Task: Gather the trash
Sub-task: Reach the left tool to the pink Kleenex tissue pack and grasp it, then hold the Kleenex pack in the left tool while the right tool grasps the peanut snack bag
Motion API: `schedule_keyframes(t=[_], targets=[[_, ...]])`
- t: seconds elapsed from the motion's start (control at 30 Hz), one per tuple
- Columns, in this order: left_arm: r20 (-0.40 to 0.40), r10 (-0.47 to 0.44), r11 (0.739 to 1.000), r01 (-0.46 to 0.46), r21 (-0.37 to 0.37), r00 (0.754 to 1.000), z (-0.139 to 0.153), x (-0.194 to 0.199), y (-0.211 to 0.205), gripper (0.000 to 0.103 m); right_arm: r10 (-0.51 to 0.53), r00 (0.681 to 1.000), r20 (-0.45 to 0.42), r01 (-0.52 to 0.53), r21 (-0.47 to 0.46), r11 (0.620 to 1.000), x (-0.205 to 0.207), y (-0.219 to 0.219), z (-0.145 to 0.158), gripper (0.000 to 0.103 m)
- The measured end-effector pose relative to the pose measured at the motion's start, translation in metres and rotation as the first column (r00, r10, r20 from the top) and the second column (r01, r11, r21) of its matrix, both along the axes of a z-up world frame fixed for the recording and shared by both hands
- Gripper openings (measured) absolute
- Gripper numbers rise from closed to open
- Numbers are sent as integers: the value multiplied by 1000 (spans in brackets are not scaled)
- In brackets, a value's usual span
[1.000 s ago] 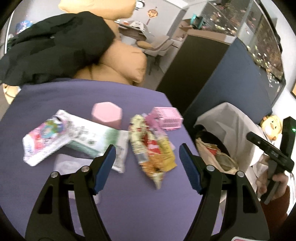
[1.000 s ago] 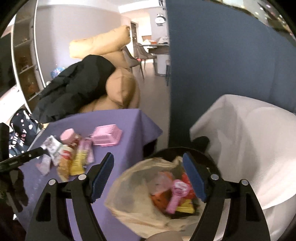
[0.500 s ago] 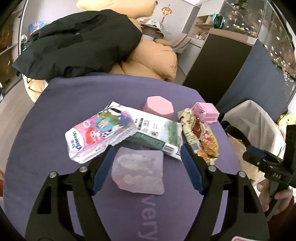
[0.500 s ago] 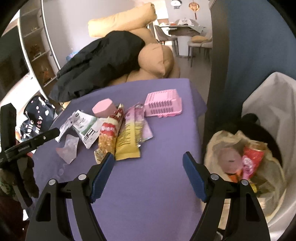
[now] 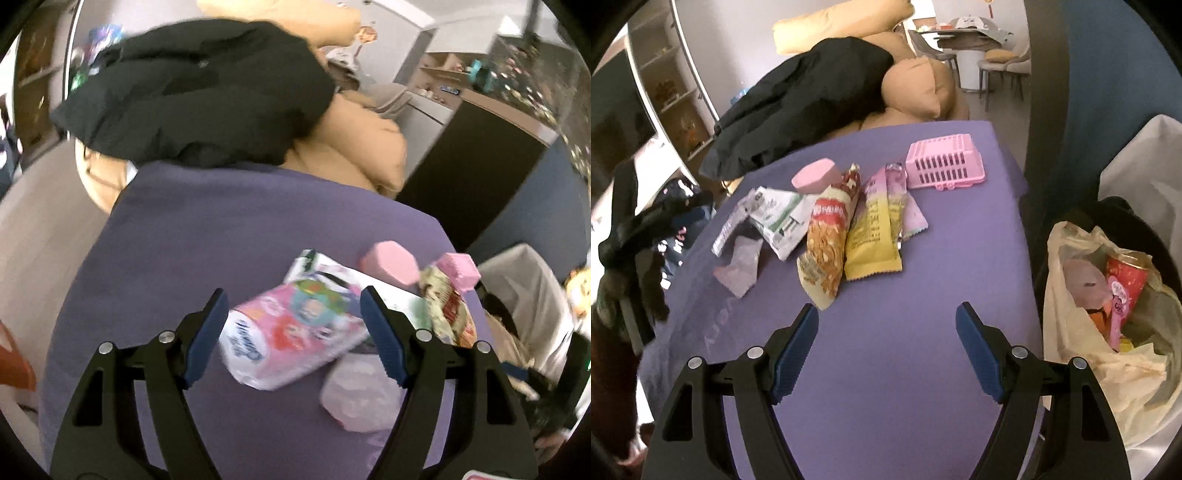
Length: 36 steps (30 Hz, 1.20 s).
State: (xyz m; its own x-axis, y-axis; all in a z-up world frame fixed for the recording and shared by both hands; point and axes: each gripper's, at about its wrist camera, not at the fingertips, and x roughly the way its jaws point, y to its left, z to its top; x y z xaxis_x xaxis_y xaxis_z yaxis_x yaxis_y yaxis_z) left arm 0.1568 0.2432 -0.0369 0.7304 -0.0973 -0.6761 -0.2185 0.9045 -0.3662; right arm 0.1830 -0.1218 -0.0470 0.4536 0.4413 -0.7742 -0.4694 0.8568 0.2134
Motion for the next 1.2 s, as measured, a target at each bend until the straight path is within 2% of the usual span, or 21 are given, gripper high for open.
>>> schedule_keyframes(t=[0.2, 0.37, 0.57, 0.73, 0.87, 1.0, 1.2], targets=[[-46, -114, 993, 115, 5, 992, -22, 21, 1, 70, 12, 1000, -26, -12, -10, 1000, 0, 4, -7, 73], [-90, -85, 996, 83, -30, 992, -35, 29, 4, 70, 19, 999, -29, -20, -17, 1000, -2, 3, -10, 73], [-101, -126, 990, 119, -71, 987, -37, 15, -13, 70, 32, 999, -16, -33, -45, 998, -3, 6, -11, 73], [-105, -203, 974, 189, -125, 974, -34, -2, -35, 70, 60, 998, 8, -58, -118, 991, -7, 16, -12, 73], [-110, -262, 963, 252, -93, 959, -31, -11, -55, 70, 82, 996, 19, -77, -169, 983, -9, 23, -15, 77], [-155, -252, 968, 251, -31, 955, -36, -10, -66, 70, 108, 994, 13, -102, -239, 966, -11, 31, -17, 77], [-170, -249, 966, 257, 25, 954, -34, -15, -77, 68, 104, 995, 1, -102, -205, 973, -9, 27, -16, 77]])
